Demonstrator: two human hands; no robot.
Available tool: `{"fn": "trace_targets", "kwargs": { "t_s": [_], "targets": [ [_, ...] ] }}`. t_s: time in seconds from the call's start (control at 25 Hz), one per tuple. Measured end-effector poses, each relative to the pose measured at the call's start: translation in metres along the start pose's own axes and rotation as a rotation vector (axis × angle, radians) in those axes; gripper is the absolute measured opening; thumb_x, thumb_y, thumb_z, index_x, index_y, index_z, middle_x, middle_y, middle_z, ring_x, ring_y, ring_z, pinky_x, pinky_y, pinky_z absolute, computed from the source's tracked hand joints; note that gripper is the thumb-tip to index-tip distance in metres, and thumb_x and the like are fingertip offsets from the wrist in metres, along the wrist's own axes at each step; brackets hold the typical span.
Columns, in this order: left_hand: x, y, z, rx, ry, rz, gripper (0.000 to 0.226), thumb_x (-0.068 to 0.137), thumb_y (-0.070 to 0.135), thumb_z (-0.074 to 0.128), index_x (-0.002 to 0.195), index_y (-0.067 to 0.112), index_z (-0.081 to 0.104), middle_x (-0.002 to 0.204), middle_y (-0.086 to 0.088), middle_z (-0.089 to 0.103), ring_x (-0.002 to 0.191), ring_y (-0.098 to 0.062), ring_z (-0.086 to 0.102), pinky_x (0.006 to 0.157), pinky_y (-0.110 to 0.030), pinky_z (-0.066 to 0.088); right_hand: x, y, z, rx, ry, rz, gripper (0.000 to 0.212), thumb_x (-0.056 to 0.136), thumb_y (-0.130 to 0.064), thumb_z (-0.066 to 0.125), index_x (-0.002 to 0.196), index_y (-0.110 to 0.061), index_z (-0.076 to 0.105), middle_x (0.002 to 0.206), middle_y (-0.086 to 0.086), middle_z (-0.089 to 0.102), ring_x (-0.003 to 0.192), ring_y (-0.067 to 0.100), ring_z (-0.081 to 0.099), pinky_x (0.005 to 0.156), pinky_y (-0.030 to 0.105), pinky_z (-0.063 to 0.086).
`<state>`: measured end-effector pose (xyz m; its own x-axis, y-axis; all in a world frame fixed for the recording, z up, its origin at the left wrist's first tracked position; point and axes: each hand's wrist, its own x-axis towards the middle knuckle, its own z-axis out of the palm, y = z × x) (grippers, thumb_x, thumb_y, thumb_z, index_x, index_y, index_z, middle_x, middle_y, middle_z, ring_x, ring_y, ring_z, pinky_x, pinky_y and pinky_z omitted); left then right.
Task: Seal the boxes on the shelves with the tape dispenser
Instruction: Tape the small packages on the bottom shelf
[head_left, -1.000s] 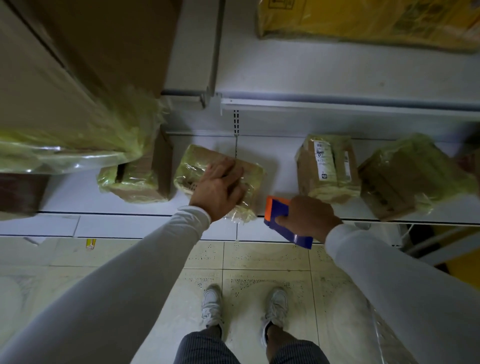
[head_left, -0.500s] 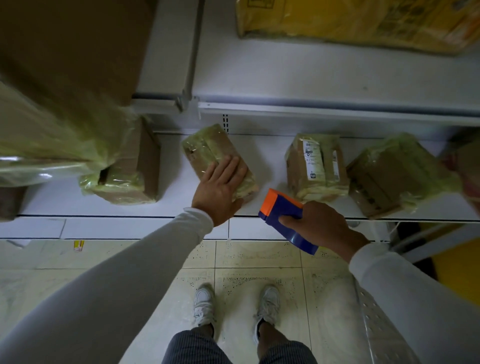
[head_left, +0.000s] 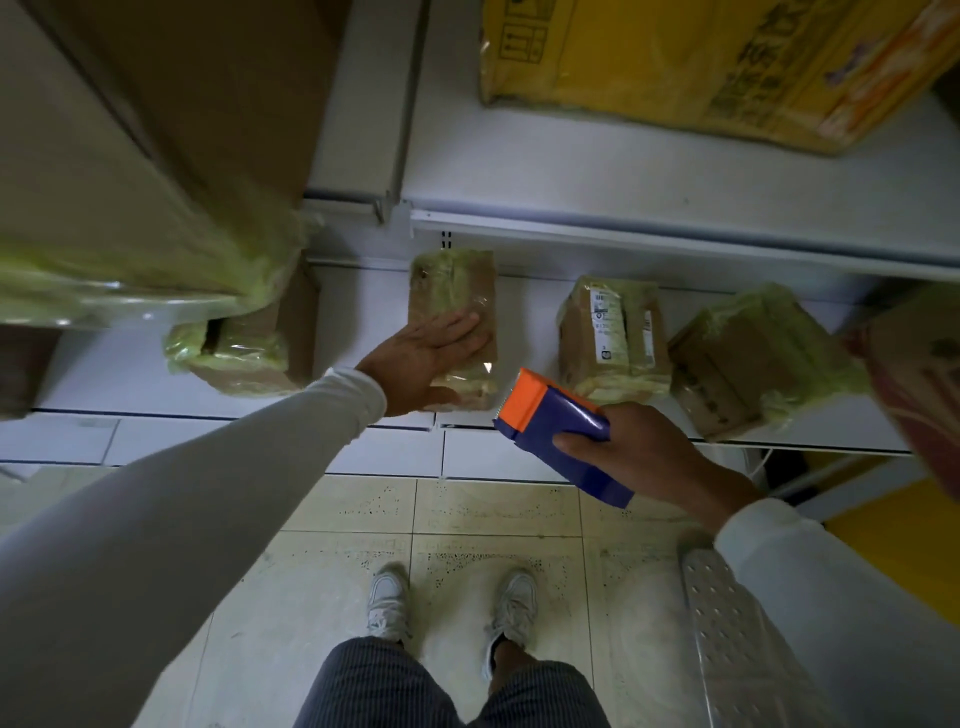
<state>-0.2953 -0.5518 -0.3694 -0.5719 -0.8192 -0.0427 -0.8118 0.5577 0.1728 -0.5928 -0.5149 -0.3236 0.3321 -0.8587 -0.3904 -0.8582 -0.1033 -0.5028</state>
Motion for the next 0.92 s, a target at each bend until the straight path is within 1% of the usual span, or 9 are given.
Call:
{"fn": "trace_targets", "kwargs": {
  "t_s": [0.08,0.16,0.28,0.4,0.52,0.64,0.72,0.84,0.92],
  "targets": [
    [-0.015,0.004,-0.011,-0.185,0.131,-0.048,0.069,0.086,0.037,0.065,0.144,0.011,0.037,0.151,-0.013,0.033,0.136,-0.032,0.036,0.112,-0.034,0.024,-0.002,-0.013,-0.008,0.034,-0.025,-0.076,0.037,0.084,-0.057,0.064,0.074,-0.022,0.057,0.064,-0.002,0.063,0.058,0.014,0.061,0.058,0.028,0.044],
    [-0.029,0.013,-0.016,-0.372,0.219,-0.163,0.053,0.088,0.031,0.063,0.135,0.009,0.050,0.140,-0.013,0.048,0.122,-0.031,0.051,0.103,-0.029,0.034,-0.001,-0.029,-0.010,0.045,-0.059,-0.131,0.036,0.085,-0.057,0.064,0.079,-0.021,0.059,0.067,-0.001,0.065,0.062,0.015,0.062,0.061,0.030,0.047],
    [-0.043,0.023,-0.019,-0.643,0.210,-0.347,0.038,0.093,0.025,0.058,0.128,0.009,0.056,0.127,-0.008,0.059,0.113,-0.024,0.058,0.099,-0.031,0.044,0.003,-0.049,-0.008,0.057,-0.108,-0.177,0.040,0.084,-0.056,0.065,0.088,-0.017,0.063,0.075,0.003,0.069,0.068,0.018,0.067,0.065,0.035,0.052],
    [-0.053,0.030,-0.025,-0.910,0.161,-0.447,0.032,0.096,0.012,0.052,0.127,0.006,0.055,0.120,-0.003,0.060,0.112,-0.022,0.058,0.099,-0.034,0.046,0.005,-0.060,-0.008,0.070,-0.141,-0.209,0.035,0.083,-0.056,0.067,0.089,-0.022,0.064,0.075,-0.002,0.070,0.065,0.012,0.067,0.057,0.025,0.049],
    [-0.060,0.032,-0.027,-0.924,0.119,-0.428,0.031,0.098,0.009,0.047,0.128,0.007,0.055,0.121,-0.004,0.061,0.113,-0.019,0.057,0.100,-0.032,0.044,0.006,-0.064,-0.006,0.053,-0.176,-0.219,0.035,0.082,-0.057,0.067,0.092,-0.024,0.065,0.075,-0.003,0.070,0.062,0.006,0.066,0.052,0.020,0.047],
    [-0.060,0.037,-0.026,-0.931,0.113,-0.415,0.032,0.097,0.002,0.044,0.127,0.007,0.057,0.121,-0.008,0.063,0.111,-0.020,0.059,0.098,-0.032,0.045,0.007,-0.065,-0.002,0.078,-0.203,-0.242,0.035,0.081,-0.057,0.068,0.094,-0.024,0.067,0.080,-0.003,0.073,0.071,0.009,0.069,0.066,0.034,0.058],
    [-0.059,0.038,-0.024,-0.923,0.110,-0.427,0.032,0.096,-0.003,0.043,0.123,0.005,0.059,0.116,-0.010,0.065,0.106,-0.021,0.061,0.095,-0.033,0.048,0.008,-0.064,-0.001,0.069,-0.205,-0.247,0.038,0.080,-0.057,0.068,0.097,-0.023,0.067,0.084,-0.002,0.074,0.076,0.013,0.070,0.074,0.040,0.059],
    [-0.061,0.036,-0.024,-0.947,0.098,-0.427,0.021,0.093,-0.004,0.046,0.088,0.005,0.064,0.082,-0.009,0.064,0.075,-0.017,0.058,0.077,-0.040,0.052,0.011,-0.058,0.002,0.043,-0.211,-0.248,0.040,0.080,-0.059,0.067,0.096,-0.022,0.067,0.083,-0.002,0.073,0.076,0.014,0.070,0.074,0.041,0.058],
    [-0.061,0.035,-0.026,-0.950,0.100,-0.445,0.029,0.091,-0.004,0.049,0.075,0.017,0.059,0.068,0.002,0.058,0.063,-0.008,0.051,0.067,-0.032,0.050,0.013,-0.056,0.001,0.084,-0.246,-0.252,0.041,0.079,-0.062,0.066,0.095,-0.024,0.067,0.081,-0.003,0.073,0.073,0.012,0.070,0.070,0.037,0.059]
  ]
}}
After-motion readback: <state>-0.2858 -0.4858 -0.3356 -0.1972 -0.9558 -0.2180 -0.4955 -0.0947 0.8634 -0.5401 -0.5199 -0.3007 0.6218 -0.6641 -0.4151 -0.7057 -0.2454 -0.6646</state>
